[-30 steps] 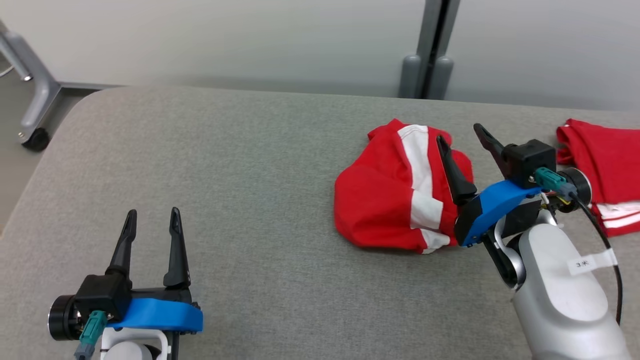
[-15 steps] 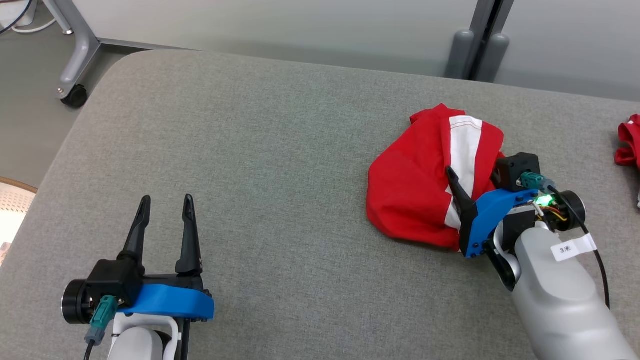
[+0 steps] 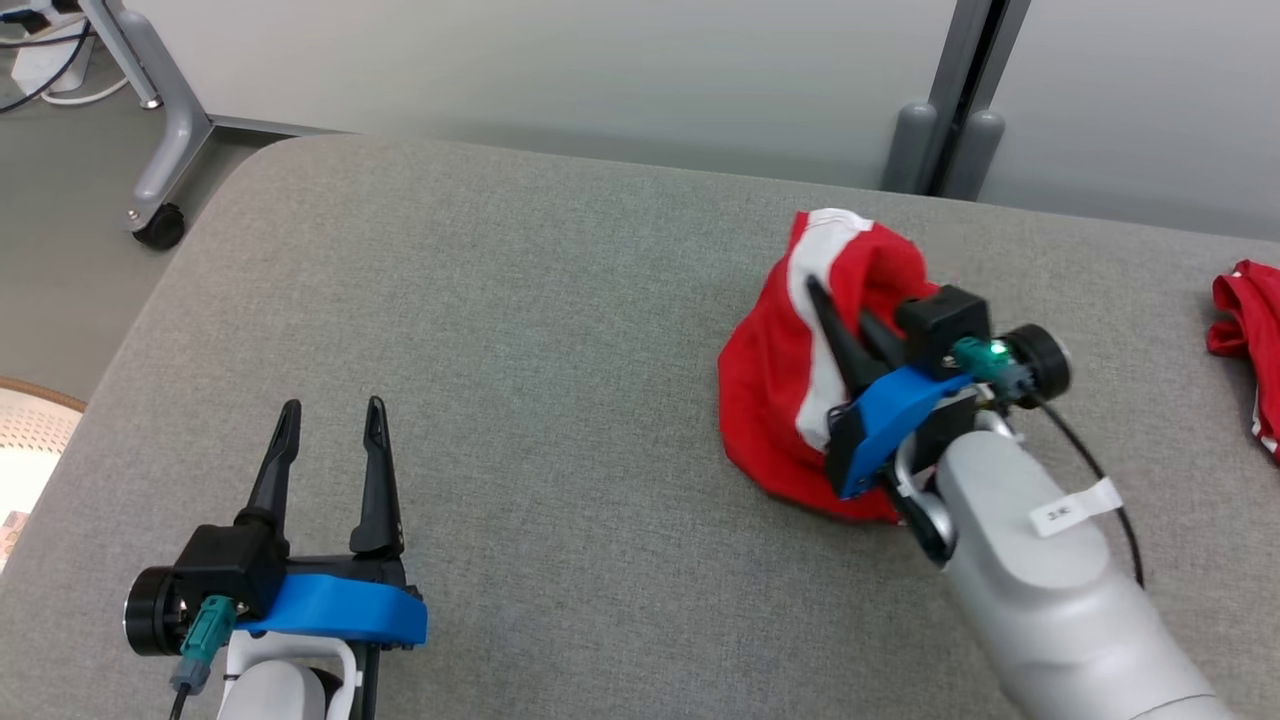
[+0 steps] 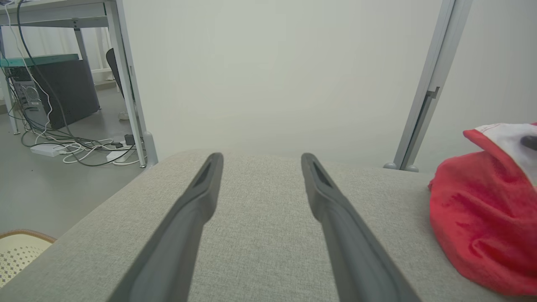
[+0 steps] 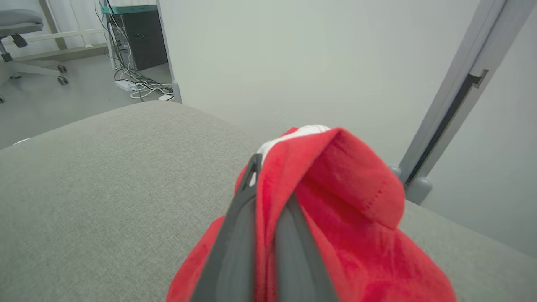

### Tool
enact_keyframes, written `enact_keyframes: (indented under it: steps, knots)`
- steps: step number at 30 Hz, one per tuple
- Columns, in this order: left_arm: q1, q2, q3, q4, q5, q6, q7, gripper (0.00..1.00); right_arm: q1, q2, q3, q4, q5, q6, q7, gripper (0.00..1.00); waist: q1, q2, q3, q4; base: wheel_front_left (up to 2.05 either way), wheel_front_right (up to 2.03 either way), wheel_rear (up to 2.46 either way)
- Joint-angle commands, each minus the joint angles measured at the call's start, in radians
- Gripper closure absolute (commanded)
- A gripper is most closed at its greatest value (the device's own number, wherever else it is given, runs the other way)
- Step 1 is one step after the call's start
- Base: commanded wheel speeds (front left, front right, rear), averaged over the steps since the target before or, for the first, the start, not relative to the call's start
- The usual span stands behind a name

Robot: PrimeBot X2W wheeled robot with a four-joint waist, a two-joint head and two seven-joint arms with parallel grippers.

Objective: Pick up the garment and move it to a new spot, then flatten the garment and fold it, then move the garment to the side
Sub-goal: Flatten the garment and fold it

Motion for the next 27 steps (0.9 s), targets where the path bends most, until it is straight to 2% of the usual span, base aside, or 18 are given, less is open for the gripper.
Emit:
enact_keyframes:
  steps: [1,11,16,18,19,27]
  knots:
    - [0.01,-0.002,-0.004,-0.001,0.004,-0.003,-0.002,0.0,0.019,0.008,0.056,-0.029,0.027,0.0,-0.007,1.0,-0.0001,0.0,-0.004,0.002,0.0,0.0,0.0]
    - [0.016,-0.004,-0.01,-0.001,-0.007,-0.004,-0.002,0.0,0.128,0.01,0.457,-0.205,0.194,0.0,0.022,1.0,-0.0001,0.0,-0.004,0.017,0.0,0.0,0.0]
    - [0.011,-0.004,-0.019,0.002,-0.021,0.004,-0.002,0.0,0.169,0.01,0.607,-0.234,0.248,0.0,0.042,1.0,-0.0001,0.0,0.001,0.022,0.0,0.0,0.0]
    - [0.01,-0.004,-0.021,0.003,-0.025,0.007,-0.002,0.0,0.177,0.01,0.639,-0.239,0.265,0.0,0.04,0.29,-0.0001,0.0,0.003,0.02,0.0,0.0,0.0]
    - [0.01,-0.004,-0.022,0.004,-0.028,0.008,-0.002,0.0,0.178,0.01,0.649,-0.24,0.272,0.0,0.037,0.0,-0.0001,0.0,0.003,0.018,0.0,0.0,0.0]
    - [0.019,-0.004,-0.012,0.003,-0.025,0.013,-0.002,0.0,0.137,0.01,0.588,-0.252,0.265,0.0,0.005,0.0,-0.0001,0.0,-0.007,-0.016,0.0,0.0,0.0]
